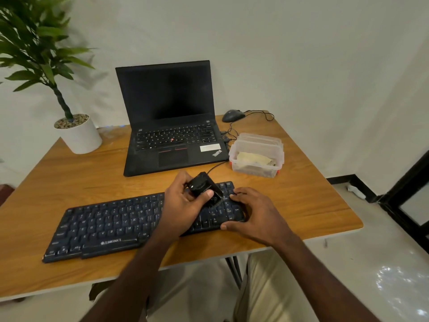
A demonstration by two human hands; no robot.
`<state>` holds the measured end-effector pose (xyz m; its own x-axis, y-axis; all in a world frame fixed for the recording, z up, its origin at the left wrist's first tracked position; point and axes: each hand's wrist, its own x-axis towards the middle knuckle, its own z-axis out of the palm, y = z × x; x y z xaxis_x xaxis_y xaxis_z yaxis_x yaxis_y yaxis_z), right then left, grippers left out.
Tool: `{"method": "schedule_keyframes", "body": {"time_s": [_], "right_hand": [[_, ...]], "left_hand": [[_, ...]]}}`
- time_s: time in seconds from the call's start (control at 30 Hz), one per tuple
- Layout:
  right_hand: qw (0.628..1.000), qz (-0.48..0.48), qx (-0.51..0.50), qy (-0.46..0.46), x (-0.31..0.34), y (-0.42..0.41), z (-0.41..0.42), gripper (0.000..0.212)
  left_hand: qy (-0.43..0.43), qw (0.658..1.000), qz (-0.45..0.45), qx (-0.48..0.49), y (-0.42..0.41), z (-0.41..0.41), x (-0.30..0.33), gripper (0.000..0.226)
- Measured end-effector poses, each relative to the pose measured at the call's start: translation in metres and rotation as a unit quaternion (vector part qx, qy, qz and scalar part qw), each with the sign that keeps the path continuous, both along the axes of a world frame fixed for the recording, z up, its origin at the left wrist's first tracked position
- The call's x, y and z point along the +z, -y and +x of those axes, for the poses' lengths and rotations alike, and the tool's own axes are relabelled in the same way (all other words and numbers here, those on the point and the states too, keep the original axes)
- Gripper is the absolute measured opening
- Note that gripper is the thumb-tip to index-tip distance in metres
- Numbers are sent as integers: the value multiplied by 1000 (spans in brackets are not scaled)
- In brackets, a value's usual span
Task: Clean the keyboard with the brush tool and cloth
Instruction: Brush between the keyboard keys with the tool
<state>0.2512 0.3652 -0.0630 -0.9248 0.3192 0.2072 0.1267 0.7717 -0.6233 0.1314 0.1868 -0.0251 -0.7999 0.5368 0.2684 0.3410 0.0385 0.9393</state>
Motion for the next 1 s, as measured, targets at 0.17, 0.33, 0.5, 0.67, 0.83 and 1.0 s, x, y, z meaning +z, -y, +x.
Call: {"method": "schedule_keyframes", "body": {"time_s": [0.17,0.33,0.5,0.67,0.83,1.0], "right_hand": [[1000,-21,17,-6,1,5,0,98],[993,-44,94,50,14,-21,-2,92],[993,-79,85,9,8,-20,-4,81],[989,-123,84,-23,5,-17,0,95],[991,-110,72,1,2,-16,-1,108],[993,-83,76,-16,0,-13,-1,100]], "left_hand": [[-61,992,-81,-79,12,-15,11,30],[-31,981,-98,-164,5,-9,22,31],[-46,981,-65,-178,-29,12,10,32],[62,992,53,-100,-29,16,7,30],[35,997,-16,-73,12,-12,30,27],[29,986,-102,-125,19,-15,32,26]]}}
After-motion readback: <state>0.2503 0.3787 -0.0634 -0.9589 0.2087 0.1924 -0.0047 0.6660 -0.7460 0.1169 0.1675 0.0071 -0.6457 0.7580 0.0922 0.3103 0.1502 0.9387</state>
